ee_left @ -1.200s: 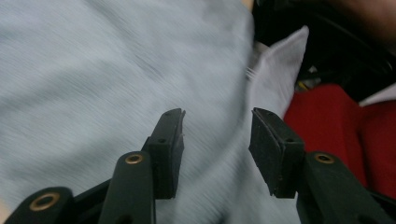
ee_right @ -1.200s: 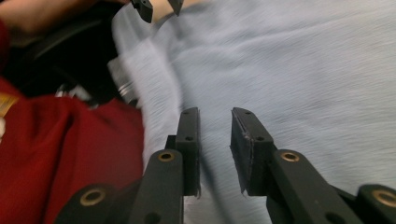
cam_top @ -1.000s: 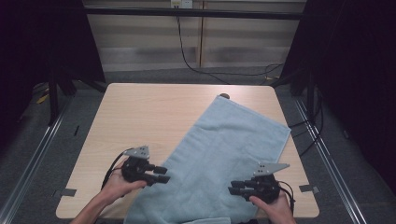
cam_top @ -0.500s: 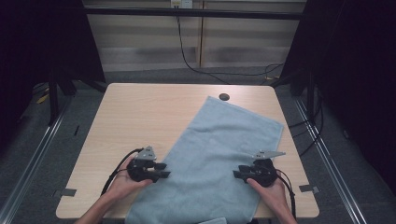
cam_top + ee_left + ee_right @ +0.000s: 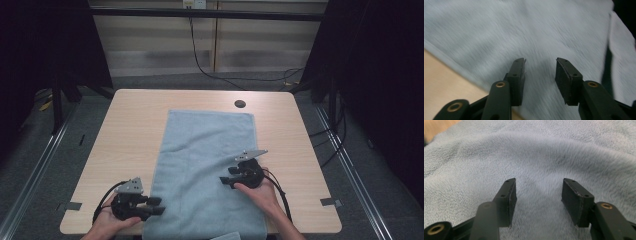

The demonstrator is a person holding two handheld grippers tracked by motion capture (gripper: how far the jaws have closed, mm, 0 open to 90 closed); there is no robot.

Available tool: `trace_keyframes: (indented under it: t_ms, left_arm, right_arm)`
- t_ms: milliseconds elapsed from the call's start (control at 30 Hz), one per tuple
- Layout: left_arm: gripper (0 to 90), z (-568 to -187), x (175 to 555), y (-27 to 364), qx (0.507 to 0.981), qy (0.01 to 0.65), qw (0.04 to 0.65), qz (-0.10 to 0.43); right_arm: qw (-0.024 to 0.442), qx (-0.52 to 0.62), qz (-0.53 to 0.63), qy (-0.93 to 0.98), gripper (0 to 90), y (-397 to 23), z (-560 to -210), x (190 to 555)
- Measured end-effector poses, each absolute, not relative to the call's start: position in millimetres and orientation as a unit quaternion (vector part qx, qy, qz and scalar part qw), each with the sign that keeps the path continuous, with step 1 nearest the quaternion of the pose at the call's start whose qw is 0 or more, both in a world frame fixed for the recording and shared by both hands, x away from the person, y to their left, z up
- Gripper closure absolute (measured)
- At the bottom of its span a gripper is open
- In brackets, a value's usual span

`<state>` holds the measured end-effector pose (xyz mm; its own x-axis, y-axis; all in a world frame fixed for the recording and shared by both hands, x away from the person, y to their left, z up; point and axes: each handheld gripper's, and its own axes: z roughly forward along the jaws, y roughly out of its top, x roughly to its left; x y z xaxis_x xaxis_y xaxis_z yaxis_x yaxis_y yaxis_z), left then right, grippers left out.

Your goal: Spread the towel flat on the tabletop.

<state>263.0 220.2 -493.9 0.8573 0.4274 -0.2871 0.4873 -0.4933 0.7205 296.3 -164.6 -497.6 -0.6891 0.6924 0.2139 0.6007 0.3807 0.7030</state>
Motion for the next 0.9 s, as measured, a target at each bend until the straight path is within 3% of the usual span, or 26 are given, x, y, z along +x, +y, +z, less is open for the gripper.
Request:
trace_keyframes:
  t_ms: [233,300,433,700,900]
  left_arm:
    - [54.9,-483.2,342.5,197.8,0.841,0.312,0.442,0.008]
    - [54.5,-483.8,359.5,188.2,0.842,0.316,0.436,0.022]
    - [53.9,-497.5,382.5,172.3,0.845,0.338,0.412,0.039]
    - [56.8,-501.8,378.6,166.8,0.857,0.328,0.395,0.049]
    - [56.1,-503.6,342.6,179.1,0.863,0.291,0.412,0.026]
  right_arm:
    - [0.083,0.425,0.408,0.804,46.2,-191.7,-488.9,312.8]
    - [0.108,0.437,0.424,0.786,45.8,-201.8,-486.7,324.3]
    - [0.105,0.453,0.415,0.782,45.1,-207.9,-492.2,336.6]
    - [0.100,0.460,0.393,0.790,43.1,-206.6,-505.0,337.1]
    - [0.096,0.442,0.389,0.803,43.1,-206.3,-503.7,302.0]
